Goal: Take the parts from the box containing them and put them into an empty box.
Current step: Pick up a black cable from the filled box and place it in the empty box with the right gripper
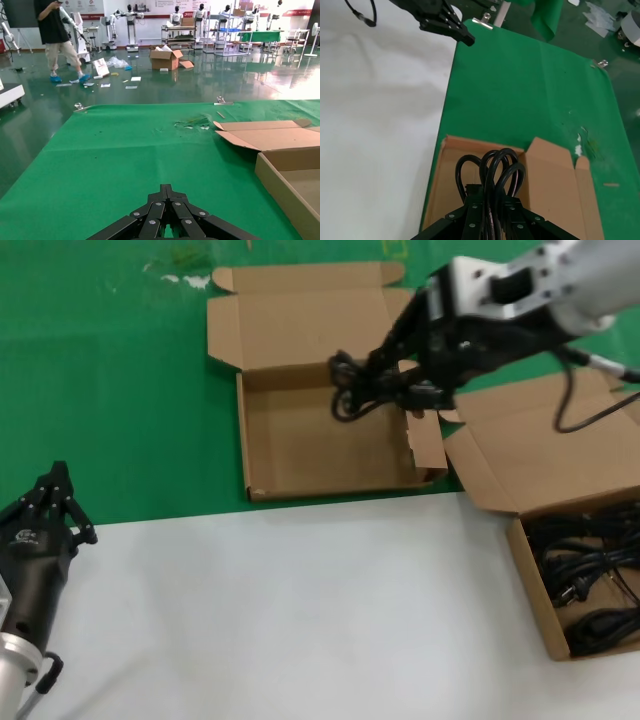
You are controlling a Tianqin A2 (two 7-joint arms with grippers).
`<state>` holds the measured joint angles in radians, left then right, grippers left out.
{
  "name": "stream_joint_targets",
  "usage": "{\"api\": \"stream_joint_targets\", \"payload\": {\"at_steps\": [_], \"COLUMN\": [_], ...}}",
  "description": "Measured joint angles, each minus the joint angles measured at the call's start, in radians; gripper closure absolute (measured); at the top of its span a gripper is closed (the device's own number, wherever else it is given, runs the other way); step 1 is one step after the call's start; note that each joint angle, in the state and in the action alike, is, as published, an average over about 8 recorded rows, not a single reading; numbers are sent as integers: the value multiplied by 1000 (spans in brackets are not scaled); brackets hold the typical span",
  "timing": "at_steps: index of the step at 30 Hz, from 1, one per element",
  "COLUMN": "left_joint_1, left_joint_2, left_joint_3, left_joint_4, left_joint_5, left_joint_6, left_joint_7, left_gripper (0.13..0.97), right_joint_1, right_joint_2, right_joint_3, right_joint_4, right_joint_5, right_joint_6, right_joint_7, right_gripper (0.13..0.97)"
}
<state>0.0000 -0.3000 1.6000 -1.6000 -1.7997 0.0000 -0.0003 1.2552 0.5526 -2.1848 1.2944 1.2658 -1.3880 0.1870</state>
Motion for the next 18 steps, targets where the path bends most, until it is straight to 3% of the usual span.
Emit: {"api": "stream_joint_targets", "payload": {"at_steps": [7,18], "left_joint_1": [0,0], "left_joint_2": [0,0], "left_joint_3": [0,0], "left_joint_4": [0,0], "left_joint_5": [0,0], "left_joint_6": [0,0], "left_joint_7": [0,0], "left_gripper": [957,957], "right_joint_1": [1,-22], "right_joint_2": [-109,-211], "right_joint_3": [-50,-93], "right_joint_4": [-135,-315], "right_joint_5": [-54,-105], "right_joint_6": [88,250], "right_joint_7": [-72,-288], "right_gripper": [915,915]}}
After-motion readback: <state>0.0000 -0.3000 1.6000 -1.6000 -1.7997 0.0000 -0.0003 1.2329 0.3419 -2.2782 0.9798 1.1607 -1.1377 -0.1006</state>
